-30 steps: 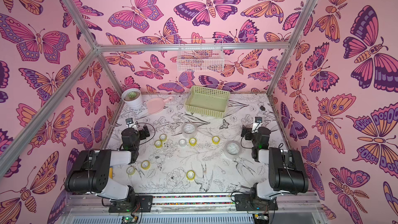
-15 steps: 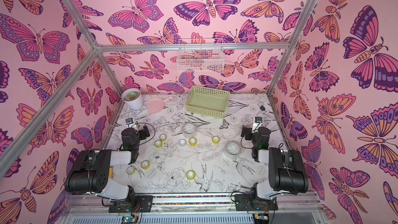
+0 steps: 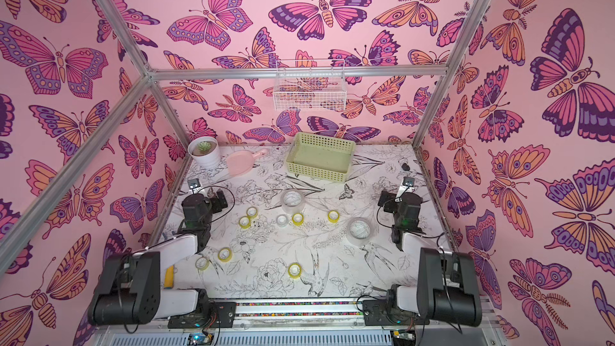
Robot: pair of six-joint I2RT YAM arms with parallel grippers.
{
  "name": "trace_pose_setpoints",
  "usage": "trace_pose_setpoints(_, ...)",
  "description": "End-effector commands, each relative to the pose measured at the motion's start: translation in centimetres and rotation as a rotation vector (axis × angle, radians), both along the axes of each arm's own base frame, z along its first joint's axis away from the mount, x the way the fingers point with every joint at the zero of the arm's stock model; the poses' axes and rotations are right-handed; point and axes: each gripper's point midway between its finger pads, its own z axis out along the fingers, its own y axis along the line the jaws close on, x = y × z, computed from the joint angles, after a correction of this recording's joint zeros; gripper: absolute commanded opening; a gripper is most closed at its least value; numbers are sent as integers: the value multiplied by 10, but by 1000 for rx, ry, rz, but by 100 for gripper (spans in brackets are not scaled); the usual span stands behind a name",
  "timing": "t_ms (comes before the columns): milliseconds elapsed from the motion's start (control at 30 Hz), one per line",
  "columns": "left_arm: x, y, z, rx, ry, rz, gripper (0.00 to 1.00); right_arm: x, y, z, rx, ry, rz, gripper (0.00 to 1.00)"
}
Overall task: Put the transparent tape into the storage box
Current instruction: Move the storage box to the center of the board.
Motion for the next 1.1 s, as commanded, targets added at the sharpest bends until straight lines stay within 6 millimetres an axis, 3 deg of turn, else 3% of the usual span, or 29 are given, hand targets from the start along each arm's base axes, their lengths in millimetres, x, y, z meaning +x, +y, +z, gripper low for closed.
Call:
trace_pose_setpoints(0,-21,26,28,-101,31,218,100,-16,-31,29,166,-5,-261,99)
trace_pose_setpoints(100,-34,30,44,-213,53,298,100,-32,-33,56,343,-44,-353,99)
trace_pose_setpoints(200,-33,13,49,-349,57,227,100,-27,-19,78,391,-23,-277,99)
trace_pose_setpoints(300,-31,-11,51,-445,68,110,100,-13,3,84,423,43,-155,99)
trace_pose_setpoints(433,-34,-33,30,-523,198,55,100,3,33,82,408,146,-65,99)
trace_pose_setpoints(600,-40,-55,14,-521,375,11,100,26,67,58,309,357,-56,99)
trace_pose_setpoints(767,-35,-72,21,-590,395,-36,100,58,109,24,215,558,1,99)
trace_pose_setpoints(900,-35,-77,22,-658,419,-61,100,80,127,0,144,679,-3,100)
trace_pose_setpoints(1067,-43,-79,14,-659,506,-55,100,104,147,-26,132,741,14,80)
